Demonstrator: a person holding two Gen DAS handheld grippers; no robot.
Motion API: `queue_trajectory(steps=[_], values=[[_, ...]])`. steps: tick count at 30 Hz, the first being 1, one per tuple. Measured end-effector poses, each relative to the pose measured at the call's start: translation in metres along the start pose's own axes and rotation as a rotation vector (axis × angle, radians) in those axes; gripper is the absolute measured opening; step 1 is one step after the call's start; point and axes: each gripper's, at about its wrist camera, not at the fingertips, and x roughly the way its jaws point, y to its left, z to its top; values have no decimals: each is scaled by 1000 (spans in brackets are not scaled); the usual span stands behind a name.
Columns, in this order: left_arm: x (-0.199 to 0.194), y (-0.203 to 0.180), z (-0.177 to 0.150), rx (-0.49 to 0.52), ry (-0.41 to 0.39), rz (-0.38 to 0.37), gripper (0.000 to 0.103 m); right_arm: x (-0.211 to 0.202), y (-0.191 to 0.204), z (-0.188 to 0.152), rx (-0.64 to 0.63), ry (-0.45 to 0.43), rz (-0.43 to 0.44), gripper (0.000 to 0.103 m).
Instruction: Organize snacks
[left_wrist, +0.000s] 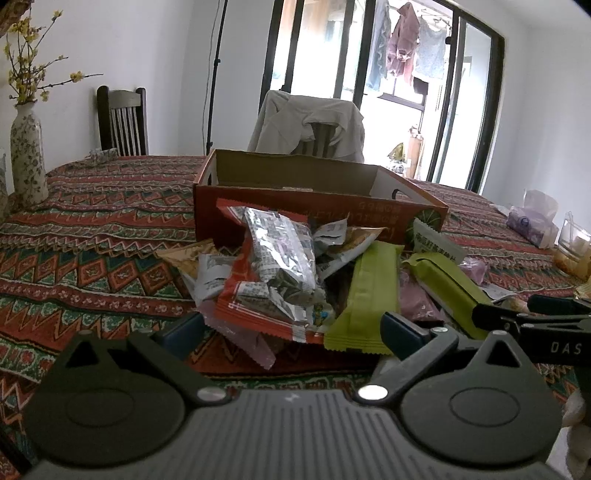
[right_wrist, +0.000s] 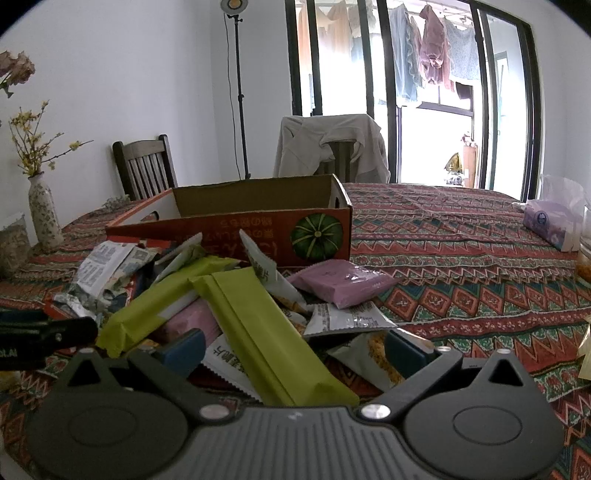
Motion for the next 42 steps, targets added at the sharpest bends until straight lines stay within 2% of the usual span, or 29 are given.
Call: queue_trajectory(steps=[30,38,42], values=[[-1,3,0,-7,-2,7,103,5,-1,0,-11,-2,12,103],[-3,10,1,-27,-8,21,103,17,8,13,-91,-5,62,86],[-3,15,1,-41,-6,28,103,32,12,17,-123,53,126,57]])
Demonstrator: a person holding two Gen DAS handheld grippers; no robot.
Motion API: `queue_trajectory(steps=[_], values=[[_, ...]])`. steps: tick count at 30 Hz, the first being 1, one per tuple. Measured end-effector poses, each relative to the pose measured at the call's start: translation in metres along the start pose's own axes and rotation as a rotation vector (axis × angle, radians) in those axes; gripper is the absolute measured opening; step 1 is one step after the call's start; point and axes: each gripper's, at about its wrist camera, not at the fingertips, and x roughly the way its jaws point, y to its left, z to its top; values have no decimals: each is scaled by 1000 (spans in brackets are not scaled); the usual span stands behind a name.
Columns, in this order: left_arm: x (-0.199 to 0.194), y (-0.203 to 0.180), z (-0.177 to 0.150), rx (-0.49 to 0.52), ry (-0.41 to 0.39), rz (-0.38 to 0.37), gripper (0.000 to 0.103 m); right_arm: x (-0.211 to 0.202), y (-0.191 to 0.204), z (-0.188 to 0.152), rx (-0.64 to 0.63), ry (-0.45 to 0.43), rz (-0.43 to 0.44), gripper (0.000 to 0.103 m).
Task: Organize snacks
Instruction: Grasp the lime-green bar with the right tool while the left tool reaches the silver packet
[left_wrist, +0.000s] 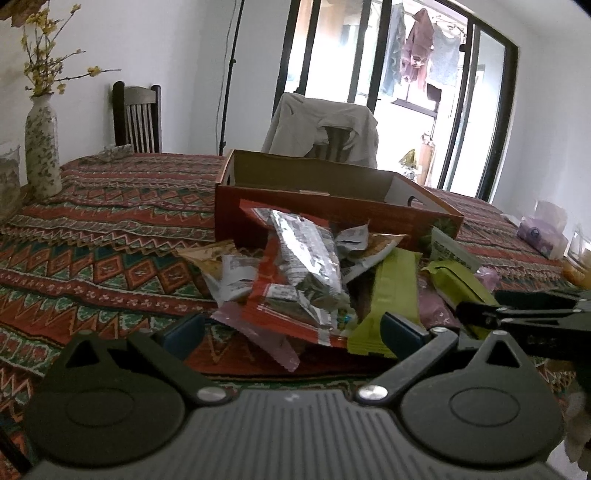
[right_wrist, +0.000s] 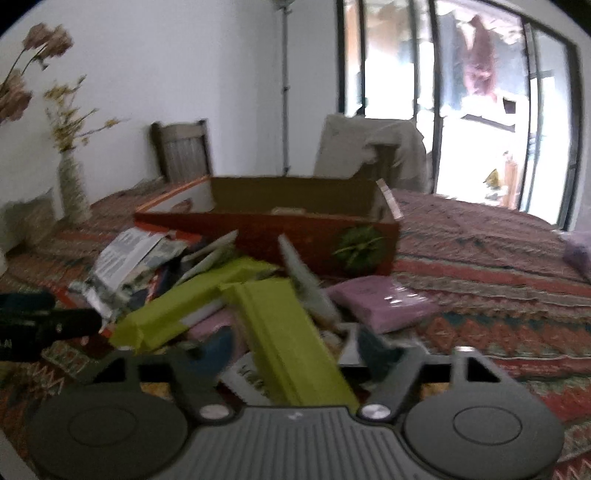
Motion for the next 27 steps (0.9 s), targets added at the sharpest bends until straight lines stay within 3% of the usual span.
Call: queue_trajectory(steps=[8,10,13,27], values=[[-4,5,-1,-17,-5,7,103,21,-8,7,8,60,45,53],[-5,6,-1,-20,-6,10,103,20,-9,8,18,56,47,46],[-5,8,0,-29,-5,15,103,14,-12,10,35,38,49,37],[-11,-1,15,-11,-21,58,103,-27,-24,23,100,-119,17,35]])
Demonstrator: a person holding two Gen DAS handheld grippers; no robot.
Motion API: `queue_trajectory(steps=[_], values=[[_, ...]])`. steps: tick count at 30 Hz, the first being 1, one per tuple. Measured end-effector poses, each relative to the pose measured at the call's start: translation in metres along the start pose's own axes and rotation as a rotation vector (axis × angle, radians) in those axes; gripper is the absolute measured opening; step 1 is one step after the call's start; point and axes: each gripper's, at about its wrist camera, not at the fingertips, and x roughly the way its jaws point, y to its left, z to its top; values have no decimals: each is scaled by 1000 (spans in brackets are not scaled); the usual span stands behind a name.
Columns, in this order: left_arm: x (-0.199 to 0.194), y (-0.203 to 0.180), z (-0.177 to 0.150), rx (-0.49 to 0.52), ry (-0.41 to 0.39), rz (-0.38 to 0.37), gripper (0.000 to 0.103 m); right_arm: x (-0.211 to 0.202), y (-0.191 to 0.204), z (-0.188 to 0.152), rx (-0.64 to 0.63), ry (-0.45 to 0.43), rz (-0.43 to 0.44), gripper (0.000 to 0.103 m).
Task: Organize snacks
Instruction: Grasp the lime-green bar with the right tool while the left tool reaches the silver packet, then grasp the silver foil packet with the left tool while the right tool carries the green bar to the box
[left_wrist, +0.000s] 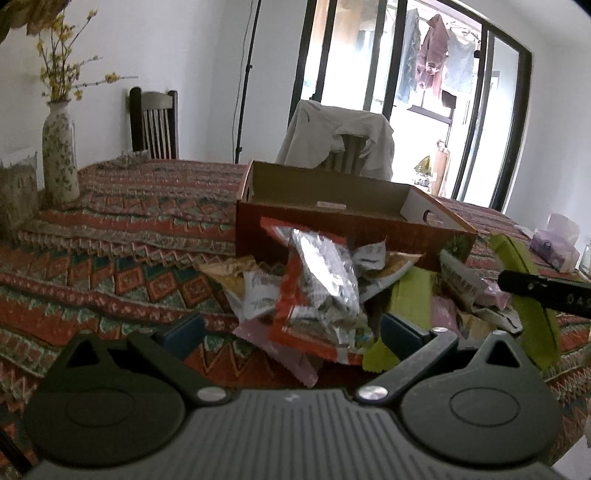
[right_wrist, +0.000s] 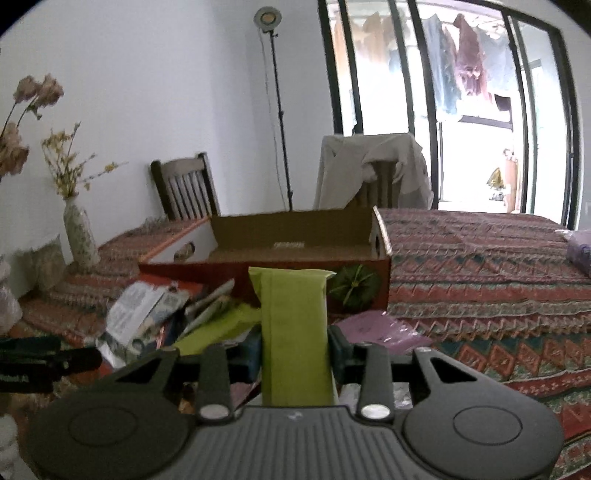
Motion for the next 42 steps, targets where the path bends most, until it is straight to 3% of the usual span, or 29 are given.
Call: queue_trajectory(steps=[8,19,21,25,29,37,42], values=[[6,-20,24,56,-23,49,103,-7,-8,2,38,-42,-13,35],[56,-50,34,109,37,157,102,-8,-14,1,47,-57,-24,35],[64,-53,33,124,51,172,98,-7,-14,1,46,-54,-24,35],[79,-48,31,78,107,172,68,-5,-12,1,47,-53,-25,35],[77,-45,30,60,92,147,57,-4,-12,0,47,-52,-24,35],[64,-37,35,40,64,113,46,-6,-9,1,41,-65,-30,35],[46,-31,41,32,15,87,44,-12,-4,5,31,-83,-37,35]])
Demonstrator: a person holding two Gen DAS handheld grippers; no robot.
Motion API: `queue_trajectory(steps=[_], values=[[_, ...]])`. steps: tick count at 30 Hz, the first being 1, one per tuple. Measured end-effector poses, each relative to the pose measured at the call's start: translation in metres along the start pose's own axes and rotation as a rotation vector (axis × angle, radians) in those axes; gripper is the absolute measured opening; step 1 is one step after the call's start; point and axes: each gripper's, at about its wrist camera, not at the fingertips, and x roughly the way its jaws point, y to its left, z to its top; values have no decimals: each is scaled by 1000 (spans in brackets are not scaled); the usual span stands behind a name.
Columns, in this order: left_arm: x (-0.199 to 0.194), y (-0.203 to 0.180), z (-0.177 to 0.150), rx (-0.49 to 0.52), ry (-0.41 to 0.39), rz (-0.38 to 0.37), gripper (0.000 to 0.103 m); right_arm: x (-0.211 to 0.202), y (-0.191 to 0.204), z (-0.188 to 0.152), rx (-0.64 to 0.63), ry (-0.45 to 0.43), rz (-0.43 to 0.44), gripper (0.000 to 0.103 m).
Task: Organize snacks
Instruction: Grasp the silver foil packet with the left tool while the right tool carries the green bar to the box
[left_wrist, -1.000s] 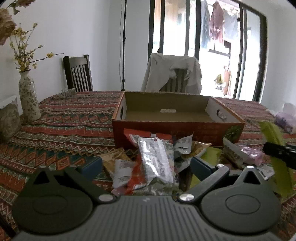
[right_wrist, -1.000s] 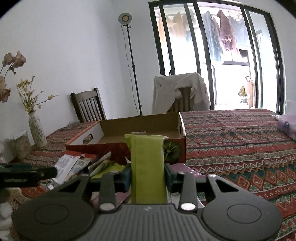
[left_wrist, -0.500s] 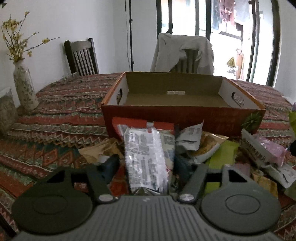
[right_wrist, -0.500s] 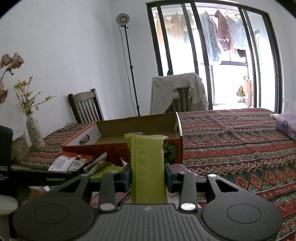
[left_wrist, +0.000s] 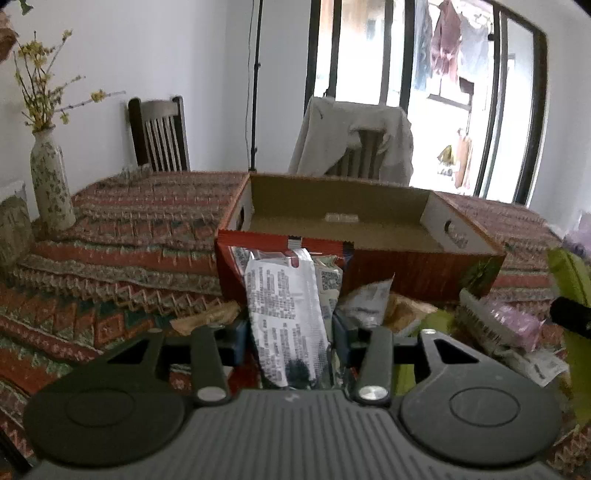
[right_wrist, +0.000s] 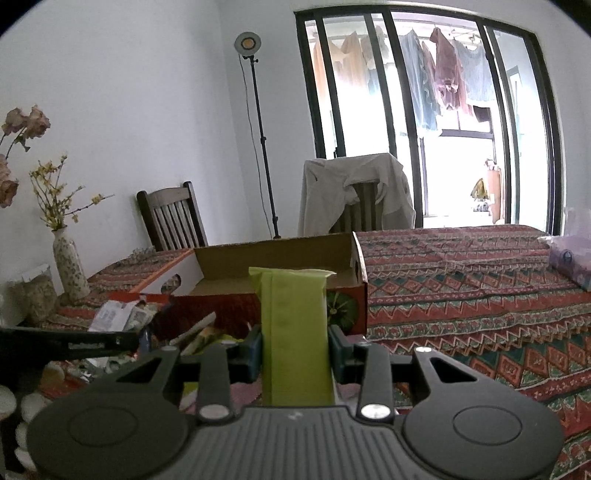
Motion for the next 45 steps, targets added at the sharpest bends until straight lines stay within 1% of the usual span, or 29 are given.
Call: queue_trajectory(steps=[10,14,19,24,30,34,36,39,41,45], values=[[-32,6,29,-7,-113,-82,44,-8,9,20,-3,-49,-20,35],[-33,4,48,-8,-144,-110,44,1,11,36,-5,-66,-28,35],[-22,0,75,-18,-175,-142,44,22,9,63,1,-90,-35,35],[5,-4,104,-37,-181,-157,44,56,6,90,23,-89,-31,35],[51,-4,132,-94,-158,-158,44,105,1,114,42,-76,-42,35],[86,-2,142,-118,-147,-130,44,143,-6,123,76,-50,-52,35],[102,-2,143,-115,-139,-104,44,165,-8,124,88,-33,-66,35],[125,-5,136,-77,-110,-45,44,192,-13,116,101,-4,-91,35],[138,-5,129,-55,-75,-37,44,205,-16,107,100,8,-106,35],[160,-4,117,-40,-11,-25,44,227,-20,96,89,67,-108,35]])
